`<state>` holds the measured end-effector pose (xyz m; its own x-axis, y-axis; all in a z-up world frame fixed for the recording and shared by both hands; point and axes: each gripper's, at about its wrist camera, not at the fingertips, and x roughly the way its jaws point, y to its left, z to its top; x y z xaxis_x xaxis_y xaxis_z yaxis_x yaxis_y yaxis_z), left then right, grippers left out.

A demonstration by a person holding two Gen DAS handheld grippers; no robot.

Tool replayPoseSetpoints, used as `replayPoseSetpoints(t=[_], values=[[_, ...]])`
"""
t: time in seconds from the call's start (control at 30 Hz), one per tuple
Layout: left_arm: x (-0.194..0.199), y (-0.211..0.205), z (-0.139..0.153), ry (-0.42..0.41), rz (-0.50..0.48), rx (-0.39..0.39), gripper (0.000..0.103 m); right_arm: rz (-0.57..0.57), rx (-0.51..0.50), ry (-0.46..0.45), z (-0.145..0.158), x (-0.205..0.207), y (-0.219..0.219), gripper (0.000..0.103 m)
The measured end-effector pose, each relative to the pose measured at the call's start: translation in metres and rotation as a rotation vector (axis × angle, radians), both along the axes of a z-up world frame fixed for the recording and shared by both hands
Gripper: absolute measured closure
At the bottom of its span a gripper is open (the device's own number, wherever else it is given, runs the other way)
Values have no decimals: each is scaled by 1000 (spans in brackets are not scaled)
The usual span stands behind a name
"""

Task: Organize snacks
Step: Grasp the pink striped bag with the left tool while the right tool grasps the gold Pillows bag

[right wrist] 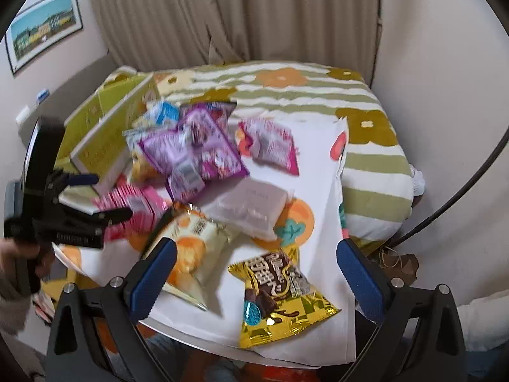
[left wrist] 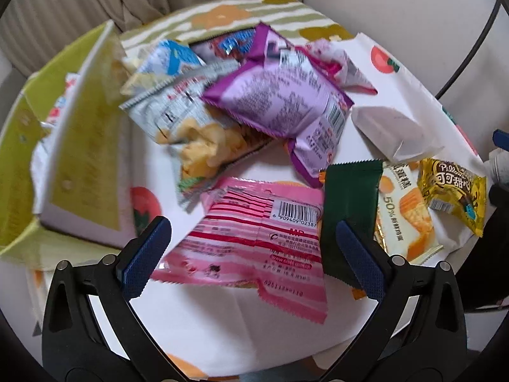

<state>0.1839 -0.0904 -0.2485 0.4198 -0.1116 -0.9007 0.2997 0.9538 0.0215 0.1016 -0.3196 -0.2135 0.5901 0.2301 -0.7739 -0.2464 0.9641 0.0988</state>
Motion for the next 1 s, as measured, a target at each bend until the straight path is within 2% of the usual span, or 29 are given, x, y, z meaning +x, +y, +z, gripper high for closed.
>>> replayPoseSetpoints(t=[0.07,0.2,0.37,0.7,0.83,1.0], values=[[1,0,-9,16,0,6,2,30,-25,2,-8,1,3,3],[2,-1,-16,23,-4,30,15,86,-63,24,-26,4,9,3],[1,1,-20,44,-14,23,16,118,-93,53,-39,8,13,3],[-12,-4,-22,43,-51,89,30,155,-217,87,-60,7,20,4],[-16,0,-18,46,-43,82,33,161,-252,99,-63,9,17,4],[-18,9,-15,70,-9,39,33,169,-241,140,-71,15,13,16]])
